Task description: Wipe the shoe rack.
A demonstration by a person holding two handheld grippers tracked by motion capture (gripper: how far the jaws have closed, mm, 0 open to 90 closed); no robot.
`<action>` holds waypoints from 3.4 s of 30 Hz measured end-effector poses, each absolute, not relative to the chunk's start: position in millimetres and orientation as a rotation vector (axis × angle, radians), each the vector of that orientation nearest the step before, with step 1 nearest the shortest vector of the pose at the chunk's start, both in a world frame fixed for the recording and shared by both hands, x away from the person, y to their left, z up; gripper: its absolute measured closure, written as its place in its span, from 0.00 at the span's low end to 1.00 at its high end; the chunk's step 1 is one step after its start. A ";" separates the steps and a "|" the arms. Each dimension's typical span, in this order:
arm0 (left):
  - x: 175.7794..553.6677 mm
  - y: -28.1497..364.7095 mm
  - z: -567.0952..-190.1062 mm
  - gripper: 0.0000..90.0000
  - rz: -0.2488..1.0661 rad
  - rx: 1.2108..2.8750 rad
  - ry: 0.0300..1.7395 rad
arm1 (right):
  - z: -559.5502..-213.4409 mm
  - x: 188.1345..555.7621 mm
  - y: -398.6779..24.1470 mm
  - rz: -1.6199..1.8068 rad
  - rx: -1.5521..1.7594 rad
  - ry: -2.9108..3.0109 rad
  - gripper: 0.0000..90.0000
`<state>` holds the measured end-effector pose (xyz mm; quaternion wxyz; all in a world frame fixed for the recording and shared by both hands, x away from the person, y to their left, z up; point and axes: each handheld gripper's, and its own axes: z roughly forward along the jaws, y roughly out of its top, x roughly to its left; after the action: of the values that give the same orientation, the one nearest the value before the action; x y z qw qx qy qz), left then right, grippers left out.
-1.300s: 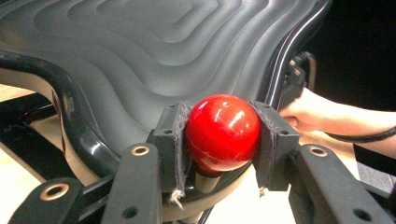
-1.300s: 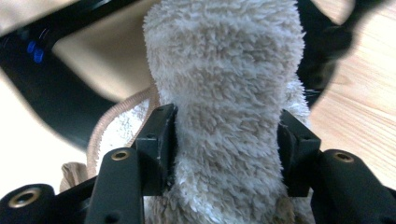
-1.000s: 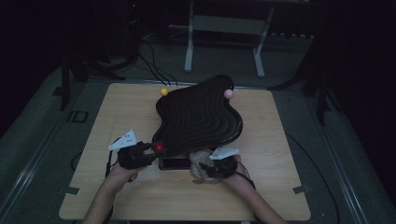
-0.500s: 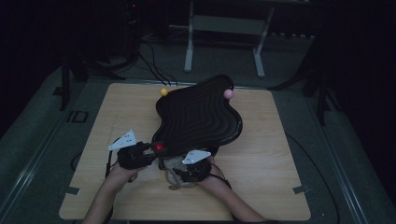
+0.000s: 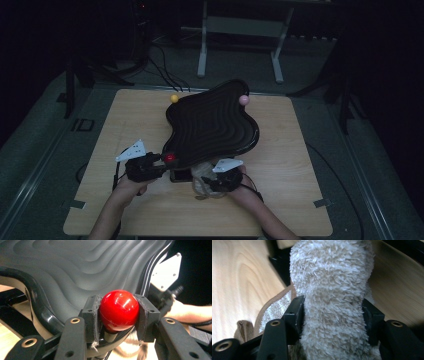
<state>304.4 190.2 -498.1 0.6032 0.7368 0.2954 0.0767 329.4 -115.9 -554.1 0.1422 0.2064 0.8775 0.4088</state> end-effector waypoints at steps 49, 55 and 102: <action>281.4 138.2 -499.6 0.65 0.242 1.713 0.624 | -472.2 269.2 -273.9 1.450 0.984 2.199 0.70; 274.9 124.0 -500.9 0.65 0.219 1.715 0.594 | -451.8 250.8 -279.1 1.534 0.940 2.155 0.70; 348.9 208.3 -456.4 0.44 0.611 1.687 0.849 | -449.0 244.6 -139.4 1.519 0.682 2.308 0.47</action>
<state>348.9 208.3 -456.4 0.5464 0.7118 0.3582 0.2578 244.6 -139.4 -449.0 0.1473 0.2369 0.8022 0.5280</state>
